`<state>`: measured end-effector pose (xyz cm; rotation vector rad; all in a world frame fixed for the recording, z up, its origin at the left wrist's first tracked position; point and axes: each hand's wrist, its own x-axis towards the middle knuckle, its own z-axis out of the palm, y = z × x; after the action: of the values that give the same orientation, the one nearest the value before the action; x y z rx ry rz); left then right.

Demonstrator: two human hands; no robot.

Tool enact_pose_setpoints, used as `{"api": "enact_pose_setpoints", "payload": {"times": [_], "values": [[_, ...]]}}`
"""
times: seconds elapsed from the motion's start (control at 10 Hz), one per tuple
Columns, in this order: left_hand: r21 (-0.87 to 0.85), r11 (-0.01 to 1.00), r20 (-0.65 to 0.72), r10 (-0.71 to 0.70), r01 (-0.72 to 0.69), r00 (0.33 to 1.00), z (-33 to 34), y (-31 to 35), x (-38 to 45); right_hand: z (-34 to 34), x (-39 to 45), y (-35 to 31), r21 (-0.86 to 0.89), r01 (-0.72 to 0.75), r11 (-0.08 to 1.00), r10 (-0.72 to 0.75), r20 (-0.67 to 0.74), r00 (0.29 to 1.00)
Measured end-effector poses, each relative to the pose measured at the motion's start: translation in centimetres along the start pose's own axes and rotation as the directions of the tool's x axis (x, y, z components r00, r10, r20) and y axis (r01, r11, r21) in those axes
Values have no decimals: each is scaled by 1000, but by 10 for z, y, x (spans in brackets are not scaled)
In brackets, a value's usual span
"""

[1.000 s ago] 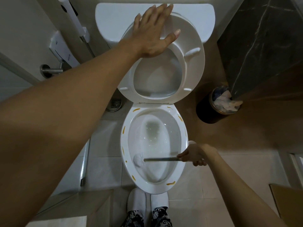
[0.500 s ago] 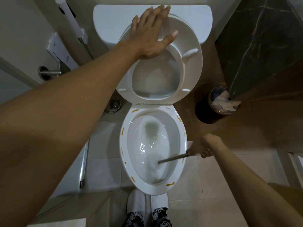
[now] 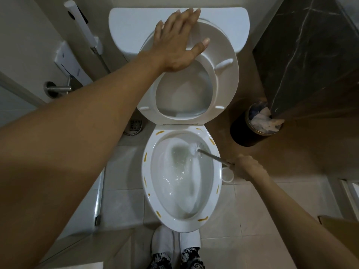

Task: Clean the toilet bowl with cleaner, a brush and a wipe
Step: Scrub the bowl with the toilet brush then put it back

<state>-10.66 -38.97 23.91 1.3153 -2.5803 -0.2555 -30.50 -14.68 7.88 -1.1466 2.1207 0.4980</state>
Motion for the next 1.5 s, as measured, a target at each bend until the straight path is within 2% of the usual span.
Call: {"api": "enact_pose_setpoints", "payload": {"times": [0.1, 0.2, 0.3, 0.4, 0.5, 0.6, 0.8, 1.0, 1.2, 1.3, 1.5], "values": [[-1, 1000, -2, 4, -4, 1000, 1, 0, 0, 21, -3, -4, 46, -3, 999, 6, -63, 998], [7, 1000, -5, 2, -2, 1000, 1, 0, 1, 38, -4, -15, 88, 54, 995, -51, -36, 998], [12, 1000, -8, -1, 1, 1000, 2, 0, 1, 54, -10, -41, 92, 188, 978, -188, -8, 982], [5, 1000, -1, -8, 8, 1000, 1, 0, 1, 61, -19, -49, 120, 258, 959, -257, -28, 966], [1, 1000, 3, -3, 3, 1000, 0, 1, 0, 55, -17, -34, 220, 185, 958, -182, -38, 983], [-2, 1000, -1, -6, 6, 1000, 1, 1, 1, 55, -16, -36, 249, 154, 956, -154, -19, 988], [2, 1000, 2, -9, 9, 1000, 1, 1, 1, 83, -25, -55, 295, 135, 946, -169, 93, 981], [2, 1000, -7, -11, 11, 1000, 2, 0, 2, 81, -44, -42, 189, 75, 979, -120, 241, 963], [-5, 1000, 2, -17, 17, 1000, 1, 1, 2, 73, -33, -65, 174, 107, 979, -142, 202, 969], [6, 1000, 1, -11, 11, 1000, 2, 0, 3, 75, -32, -65, 160, 93, 983, -130, 238, 962], [-2, 1000, 0, -14, 14, 1000, 0, 1, 1, 77, -24, -58, 176, 1, 984, -41, 227, 973]]}}
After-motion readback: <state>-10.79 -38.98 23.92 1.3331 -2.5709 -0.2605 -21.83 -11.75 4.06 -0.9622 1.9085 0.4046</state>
